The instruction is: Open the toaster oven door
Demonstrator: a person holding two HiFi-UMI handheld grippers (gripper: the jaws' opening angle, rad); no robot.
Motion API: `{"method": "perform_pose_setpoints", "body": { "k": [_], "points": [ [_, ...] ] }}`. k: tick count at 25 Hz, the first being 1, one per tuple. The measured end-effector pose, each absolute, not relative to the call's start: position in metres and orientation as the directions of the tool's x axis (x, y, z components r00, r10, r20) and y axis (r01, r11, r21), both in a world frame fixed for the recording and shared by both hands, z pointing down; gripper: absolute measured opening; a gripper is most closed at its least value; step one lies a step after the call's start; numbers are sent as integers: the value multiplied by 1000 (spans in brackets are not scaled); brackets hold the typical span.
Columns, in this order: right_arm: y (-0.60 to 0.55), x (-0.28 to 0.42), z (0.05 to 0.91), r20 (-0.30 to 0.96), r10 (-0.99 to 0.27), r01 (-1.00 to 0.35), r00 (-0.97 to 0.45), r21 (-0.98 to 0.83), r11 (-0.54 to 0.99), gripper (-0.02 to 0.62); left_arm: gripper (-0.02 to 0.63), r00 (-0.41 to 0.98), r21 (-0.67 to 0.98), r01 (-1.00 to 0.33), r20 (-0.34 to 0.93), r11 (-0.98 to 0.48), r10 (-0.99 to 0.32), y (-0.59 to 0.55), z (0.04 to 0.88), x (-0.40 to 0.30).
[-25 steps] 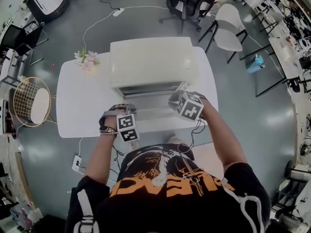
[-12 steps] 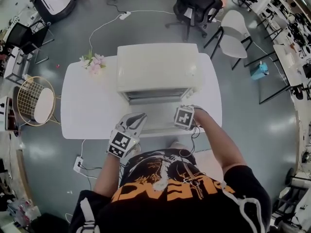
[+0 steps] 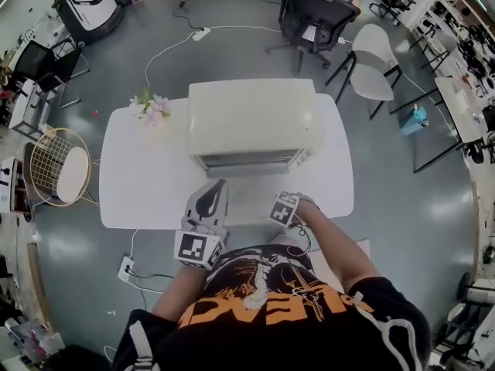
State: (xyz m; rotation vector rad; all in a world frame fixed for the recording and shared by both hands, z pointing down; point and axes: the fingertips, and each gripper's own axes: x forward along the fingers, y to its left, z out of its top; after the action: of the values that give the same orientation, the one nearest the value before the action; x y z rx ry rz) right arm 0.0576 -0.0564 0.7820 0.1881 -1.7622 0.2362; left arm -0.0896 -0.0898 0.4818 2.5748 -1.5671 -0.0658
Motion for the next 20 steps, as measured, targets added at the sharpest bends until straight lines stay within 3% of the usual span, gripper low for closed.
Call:
{"method": "perform_pose_setpoints", "body": {
  "k": [11,15,20],
  "points": [
    [-49,64,817,974,-117,-334,-193,47,941,14,26,470,93,-880,45,-465,-881,-86,482,-84],
    [-67,48,791,903,-196,-510,-383,-29,860,14,26,467,75,-884,56,-462,-883,-85,484,-84],
    [-107,30,698,673,-427,-622,-604,-63,781,14,26,460,51,-888,59,-458,-886,-86,487,-80]
  ]
}}
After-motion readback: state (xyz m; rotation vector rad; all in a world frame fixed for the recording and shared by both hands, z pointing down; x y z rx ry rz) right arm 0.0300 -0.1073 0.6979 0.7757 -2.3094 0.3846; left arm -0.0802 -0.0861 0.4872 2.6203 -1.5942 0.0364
